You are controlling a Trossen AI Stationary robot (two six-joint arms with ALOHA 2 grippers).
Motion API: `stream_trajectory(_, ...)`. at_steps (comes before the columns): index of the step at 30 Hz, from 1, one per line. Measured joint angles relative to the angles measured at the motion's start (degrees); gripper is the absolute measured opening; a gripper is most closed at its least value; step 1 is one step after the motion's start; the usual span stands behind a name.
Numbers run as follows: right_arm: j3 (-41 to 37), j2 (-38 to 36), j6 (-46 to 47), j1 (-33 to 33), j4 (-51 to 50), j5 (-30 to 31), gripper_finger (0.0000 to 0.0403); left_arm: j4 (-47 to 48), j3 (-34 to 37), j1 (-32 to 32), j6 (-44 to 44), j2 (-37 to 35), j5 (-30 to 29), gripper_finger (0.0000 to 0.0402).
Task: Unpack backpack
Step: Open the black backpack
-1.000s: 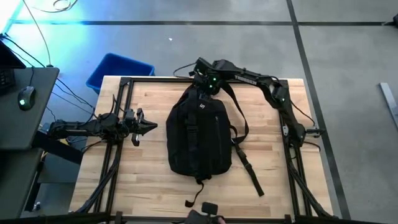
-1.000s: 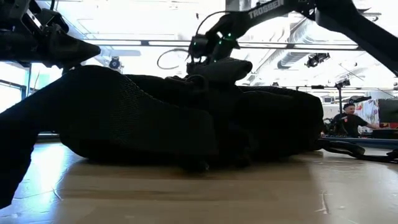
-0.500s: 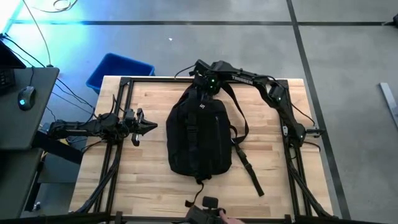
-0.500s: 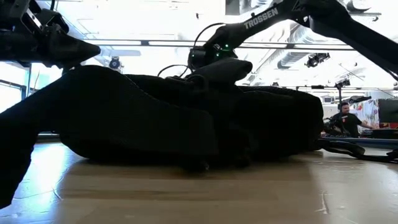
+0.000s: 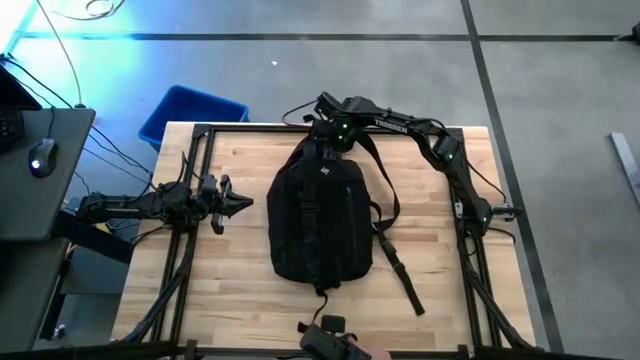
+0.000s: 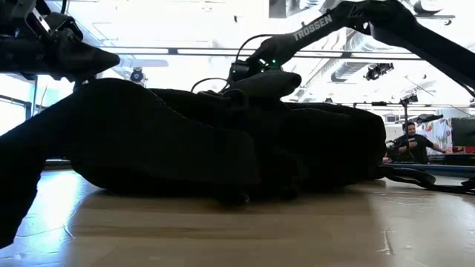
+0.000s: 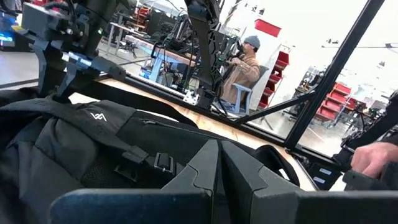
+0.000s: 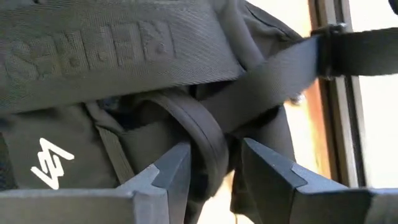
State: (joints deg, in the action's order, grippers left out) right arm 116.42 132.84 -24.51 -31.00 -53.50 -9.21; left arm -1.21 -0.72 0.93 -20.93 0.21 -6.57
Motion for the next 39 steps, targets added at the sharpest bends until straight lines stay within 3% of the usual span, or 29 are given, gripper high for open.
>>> stream_trajectory(6,-2.25,0.0,-0.9,0.28,1.28,-0.06,0.0116,0.0,-0.01,0.0,0.0,0.0,0.0,0.0)
stream_trajectory(13,-2.3,0.0,-0.31,0.52,1.38,2.87,0.0012,-0.02,-0.01,0.0,-0.04,0.0,-0.02,0.0)
stream_trajectory(20,0.82,-2.17,3.69,2.82,-0.61,4.58,0.0004,-2.82,0.01,0.0,-2.93,0.0,-0.15,0.0)
stream_trajectory(27,5.56,-8.46,-1.1,8.45,-1.91,15.83,0.0002,-4.33,0.01,0.0,-6.01,0.0,-1.66,0.0)
stream_trajectory(32,12.88,-9.29,-1.4,12.56,-2.11,17.87,0.0001,-7.3,-0.03,0.0,-5.99,0.0,-1.73,0.0)
stream_trajectory(35,18.18,-9.31,-2.78,14.68,-1.18,19.52,0.0001,-9.05,-1.6,0.0,-5.97,0.0,-1.68,0.0)
stream_trajectory(39,17.44,-11.85,-5.45,17.07,7.08,20.76,0.0,-9.04,-5.58,0.02,-5.84,0.0,-1.5,0.0)
